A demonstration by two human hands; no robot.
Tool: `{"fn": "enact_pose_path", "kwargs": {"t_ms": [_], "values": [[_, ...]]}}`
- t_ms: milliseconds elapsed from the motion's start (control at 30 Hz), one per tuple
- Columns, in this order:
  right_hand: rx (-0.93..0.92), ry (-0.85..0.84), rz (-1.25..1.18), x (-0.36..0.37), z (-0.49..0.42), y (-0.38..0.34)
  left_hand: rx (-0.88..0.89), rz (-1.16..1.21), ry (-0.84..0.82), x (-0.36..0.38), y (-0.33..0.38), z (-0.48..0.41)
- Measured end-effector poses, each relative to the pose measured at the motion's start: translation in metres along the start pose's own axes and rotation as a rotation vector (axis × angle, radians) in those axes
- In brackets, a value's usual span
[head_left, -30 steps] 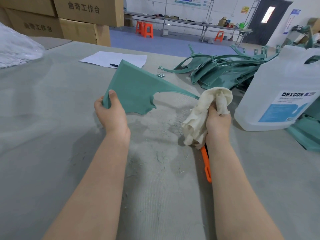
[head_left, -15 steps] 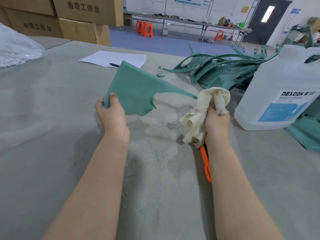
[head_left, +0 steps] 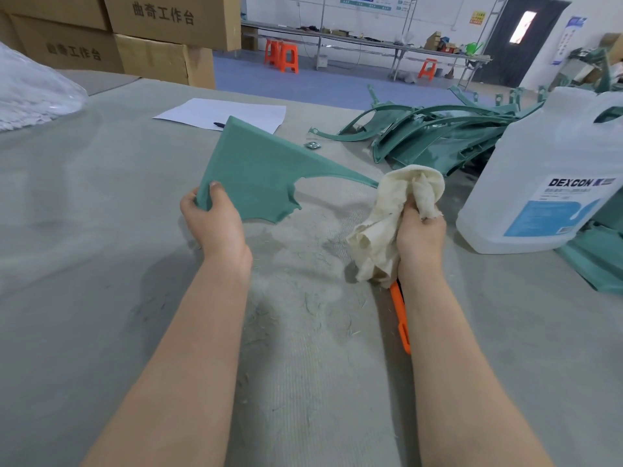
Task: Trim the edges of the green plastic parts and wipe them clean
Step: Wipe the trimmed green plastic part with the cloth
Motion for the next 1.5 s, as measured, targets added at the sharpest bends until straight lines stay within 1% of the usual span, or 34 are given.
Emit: {"fn": "enact_pose_path", "kwargs": {"t_ms": [133,200,333,400,533,633,733,967,1100,1200,1267,1400,1500], "values": [[0.068,0.037,-0.030,-0.002,-0.001,0.002,0.009,-0.001,-0.005,0.001,0.001,0.001],[0.041,0.028,-0.032,0.000,-0.001,0.001,-0.009,0.006,-0.012,0.001,0.000,0.002],[-0.052,-0.053,-0.021,0.006,0.001,-0.003,-0.011,-0.008,0.000,0.000,0.000,0.002],[-0.069,-0.049,0.022,0.005,0.001,-0.004,-0.011,-0.007,-0.002,0.000,-0.001,0.001],[0.003,0.005,0.015,0.001,-0.002,0.001,-0.013,0.012,-0.008,0.001,0.000,0.002],[0.070,0.047,-0.072,-0.003,-0.003,0.005,-0.017,0.038,-0.022,0.001,0.001,0.002],[0.053,0.062,-0.101,-0.003,-0.002,0.003,-0.031,0.046,-0.054,0.003,0.000,0.003],[-0.136,-0.049,-0.190,0.005,0.007,-0.010,-0.068,0.064,-0.038,0.001,-0.001,-0.002],[-0.144,-0.102,-0.281,0.006,0.010,-0.013,-0.083,0.076,-0.015,0.001,-0.002,-0.002],[-0.099,-0.123,-0.333,0.008,0.013,-0.014,-0.081,0.070,0.008,-0.001,-0.001,-0.002],[-0.086,-0.086,-0.282,0.006,0.012,-0.012,-0.081,0.081,0.009,-0.001,-0.001,-0.002],[-0.176,-0.047,-0.089,0.003,0.006,-0.010,-0.087,0.081,0.000,0.000,0.000,-0.001],[-0.209,-0.009,-0.050,0.003,0.005,-0.009,-0.083,0.086,-0.018,0.001,0.000,-0.001]]}}
Point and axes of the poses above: each hand's wrist, its own z-axis away from the middle knuckle, its own x-axis out of the palm, y = z × x, the point moved 4 cm from there along -z, towards the middle knuckle, and after that the axes turned 4 degrees about -z, right-handed, at the moved point
